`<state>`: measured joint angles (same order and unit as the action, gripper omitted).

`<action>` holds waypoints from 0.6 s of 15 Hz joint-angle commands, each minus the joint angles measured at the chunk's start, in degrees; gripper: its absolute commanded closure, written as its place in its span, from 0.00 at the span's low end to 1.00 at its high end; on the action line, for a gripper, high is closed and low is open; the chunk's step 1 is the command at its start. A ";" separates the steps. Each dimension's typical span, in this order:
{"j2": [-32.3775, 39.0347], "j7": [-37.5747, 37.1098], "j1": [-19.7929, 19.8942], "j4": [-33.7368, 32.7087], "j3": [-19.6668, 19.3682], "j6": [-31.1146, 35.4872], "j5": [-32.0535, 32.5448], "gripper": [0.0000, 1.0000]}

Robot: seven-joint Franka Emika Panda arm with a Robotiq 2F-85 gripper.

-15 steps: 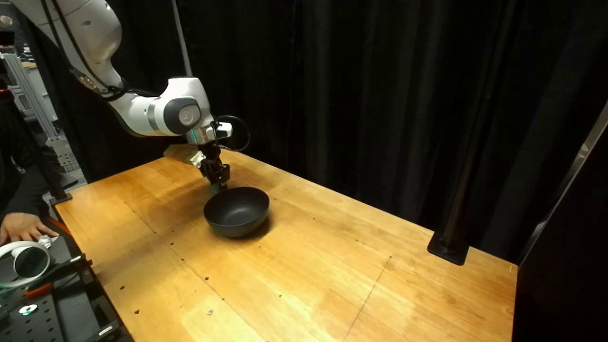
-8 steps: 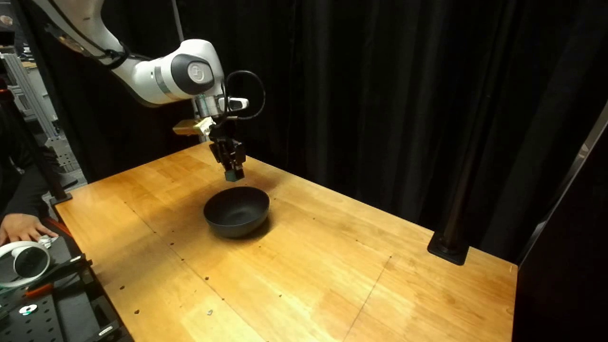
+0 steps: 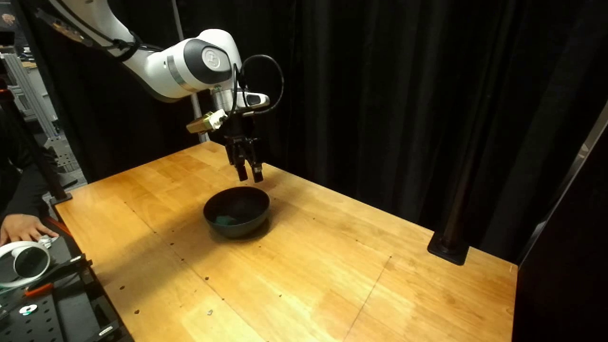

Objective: Put the blue cube in the bowl

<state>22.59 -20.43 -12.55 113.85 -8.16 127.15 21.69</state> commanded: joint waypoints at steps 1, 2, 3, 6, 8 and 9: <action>-10.14 6.80 4.93 4.73 2.78 -4.05 -4.39 0.00; -12.84 9.92 6.54 5.57 3.41 -5.41 -6.62 0.00; -14.99 12.87 8.03 5.96 3.86 -6.83 -9.18 0.00; -22.69 21.76 11.65 7.33 3.79 -13.89 -14.99 0.00; -25.86 26.02 13.31 7.70 3.20 -17.92 -17.87 0.00; -21.32 22.17 12.76 5.21 3.98 -15.85 -15.16 0.00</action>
